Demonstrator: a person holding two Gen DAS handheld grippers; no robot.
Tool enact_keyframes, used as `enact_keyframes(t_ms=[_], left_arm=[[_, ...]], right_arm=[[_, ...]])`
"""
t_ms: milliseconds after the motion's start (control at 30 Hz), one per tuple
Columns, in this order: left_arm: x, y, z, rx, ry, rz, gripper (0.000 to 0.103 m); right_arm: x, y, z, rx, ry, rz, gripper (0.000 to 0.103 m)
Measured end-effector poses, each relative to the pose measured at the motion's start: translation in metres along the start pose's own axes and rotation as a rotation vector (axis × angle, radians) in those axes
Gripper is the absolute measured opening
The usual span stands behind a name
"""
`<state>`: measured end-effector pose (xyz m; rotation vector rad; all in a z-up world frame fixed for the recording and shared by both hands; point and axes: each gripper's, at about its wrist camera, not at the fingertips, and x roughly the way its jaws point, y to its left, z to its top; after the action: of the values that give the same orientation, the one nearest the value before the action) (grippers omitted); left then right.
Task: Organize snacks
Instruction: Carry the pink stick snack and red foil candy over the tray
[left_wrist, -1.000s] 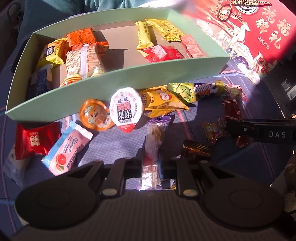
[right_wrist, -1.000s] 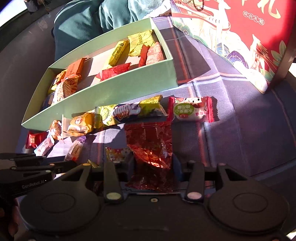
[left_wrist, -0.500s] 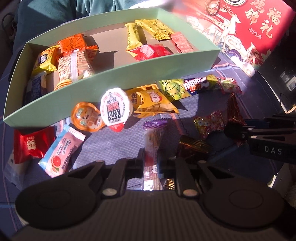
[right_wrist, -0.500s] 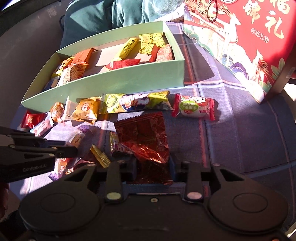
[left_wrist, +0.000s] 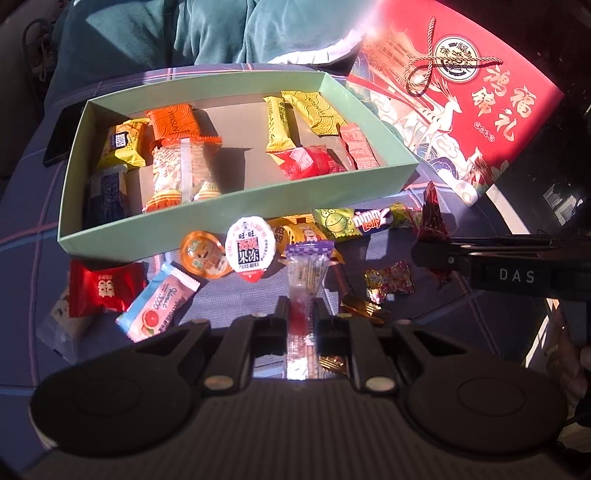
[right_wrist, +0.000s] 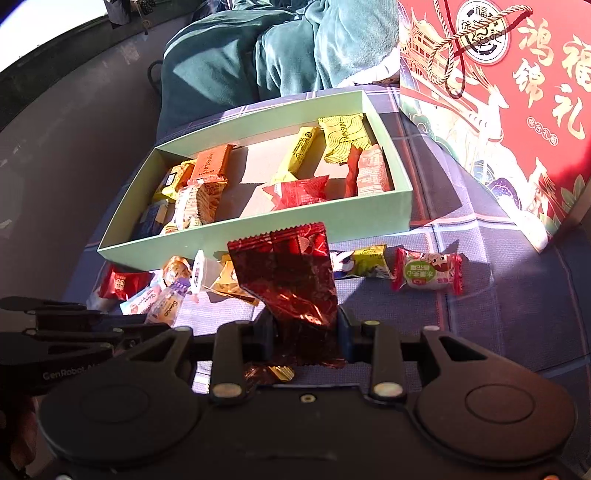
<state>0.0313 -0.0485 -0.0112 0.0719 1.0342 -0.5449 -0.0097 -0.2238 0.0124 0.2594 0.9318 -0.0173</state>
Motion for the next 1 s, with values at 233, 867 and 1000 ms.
enact_keyframes(t_ms=[233,867,1000], left_arm=[[0.005,0.026,0.055,-0.046,-0.068,0.048,0.012],[0.111,0.077,0.191,-0.123,-0.069,0.095,0.012],[0.126,0.087,0.201,-0.139,-0.065,0.103,0.012]], right_arm=[[0.017,0.013,0.059,-0.006,-0.026,0.049,0.032],[0.167,0.024,0.21,0.101,0.069,0.096,0.032],[0.187,0.023,0.218,0.109,0.08,0.096,0.036]])
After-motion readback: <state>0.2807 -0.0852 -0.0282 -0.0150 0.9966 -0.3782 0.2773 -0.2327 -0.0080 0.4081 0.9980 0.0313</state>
